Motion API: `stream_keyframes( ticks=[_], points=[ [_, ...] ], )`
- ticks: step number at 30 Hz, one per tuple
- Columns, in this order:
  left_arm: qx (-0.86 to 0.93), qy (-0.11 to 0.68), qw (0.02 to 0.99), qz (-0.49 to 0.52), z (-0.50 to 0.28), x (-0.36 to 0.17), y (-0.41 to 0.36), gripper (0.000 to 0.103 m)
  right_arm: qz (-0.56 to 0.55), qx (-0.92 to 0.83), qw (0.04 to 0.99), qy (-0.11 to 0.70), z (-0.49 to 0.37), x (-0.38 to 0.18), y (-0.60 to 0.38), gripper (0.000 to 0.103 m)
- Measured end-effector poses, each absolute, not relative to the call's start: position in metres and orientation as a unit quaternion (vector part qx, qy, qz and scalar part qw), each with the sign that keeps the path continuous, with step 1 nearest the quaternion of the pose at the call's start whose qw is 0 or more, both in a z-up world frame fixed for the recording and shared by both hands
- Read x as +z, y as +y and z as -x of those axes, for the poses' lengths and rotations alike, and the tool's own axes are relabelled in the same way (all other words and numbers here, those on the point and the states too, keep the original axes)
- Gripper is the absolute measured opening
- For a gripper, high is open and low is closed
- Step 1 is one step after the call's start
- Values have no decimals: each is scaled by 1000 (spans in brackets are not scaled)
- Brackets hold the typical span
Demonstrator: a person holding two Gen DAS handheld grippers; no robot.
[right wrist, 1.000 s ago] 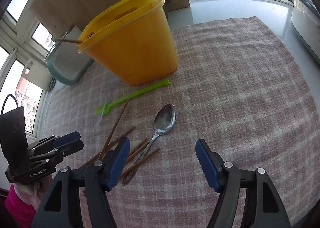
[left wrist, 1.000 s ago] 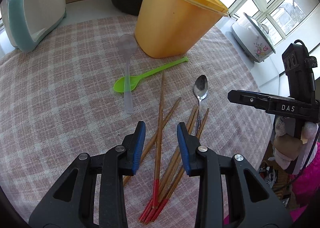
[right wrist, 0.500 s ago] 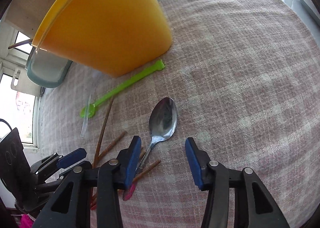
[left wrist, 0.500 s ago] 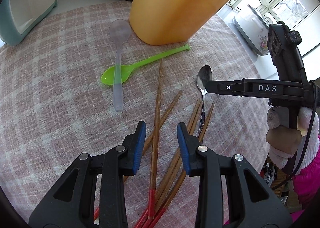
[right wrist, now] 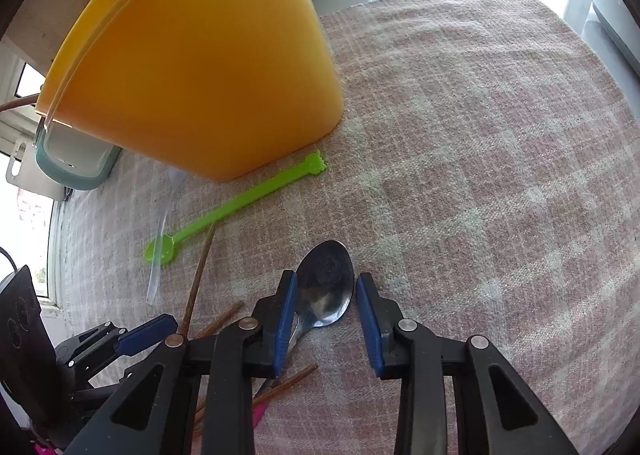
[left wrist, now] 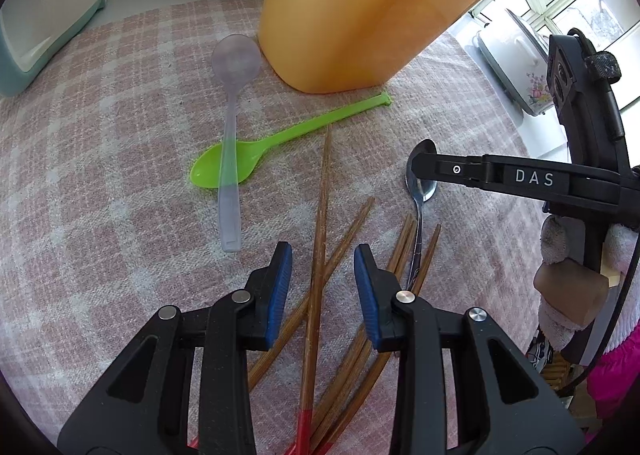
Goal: Organize utensils
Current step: 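Grasp a chopstick with the left tool while the right tool grasps a metal spoon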
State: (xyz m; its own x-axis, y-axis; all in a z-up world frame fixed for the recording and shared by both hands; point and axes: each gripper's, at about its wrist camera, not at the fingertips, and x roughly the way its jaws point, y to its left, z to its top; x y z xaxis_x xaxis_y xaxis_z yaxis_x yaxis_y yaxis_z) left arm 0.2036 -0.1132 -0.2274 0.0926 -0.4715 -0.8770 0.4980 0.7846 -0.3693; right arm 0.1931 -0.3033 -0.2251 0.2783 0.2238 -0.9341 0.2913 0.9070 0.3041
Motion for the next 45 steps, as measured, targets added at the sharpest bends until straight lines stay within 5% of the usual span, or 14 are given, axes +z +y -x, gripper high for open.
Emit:
stream_keyframes(
  ticks=[14,20,22,45],
  points=[
    [-325,584,743,-31,-218,-232,-138,32,-179,-19,777,603,-202,-228,-293,9],
    [-314,586,746,-39,-220,-236,-138,6,-171,-11,785,595,-200,-224,-288,3],
    [-313,586,746,-36,-221,-237,-137,5,-170,-7,787,593,-200,-222,-286,1],
    [-316,542,778,40,-204,-193,-90,3,-120,27,833,540,-154,-168,-291,0]
  ],
)
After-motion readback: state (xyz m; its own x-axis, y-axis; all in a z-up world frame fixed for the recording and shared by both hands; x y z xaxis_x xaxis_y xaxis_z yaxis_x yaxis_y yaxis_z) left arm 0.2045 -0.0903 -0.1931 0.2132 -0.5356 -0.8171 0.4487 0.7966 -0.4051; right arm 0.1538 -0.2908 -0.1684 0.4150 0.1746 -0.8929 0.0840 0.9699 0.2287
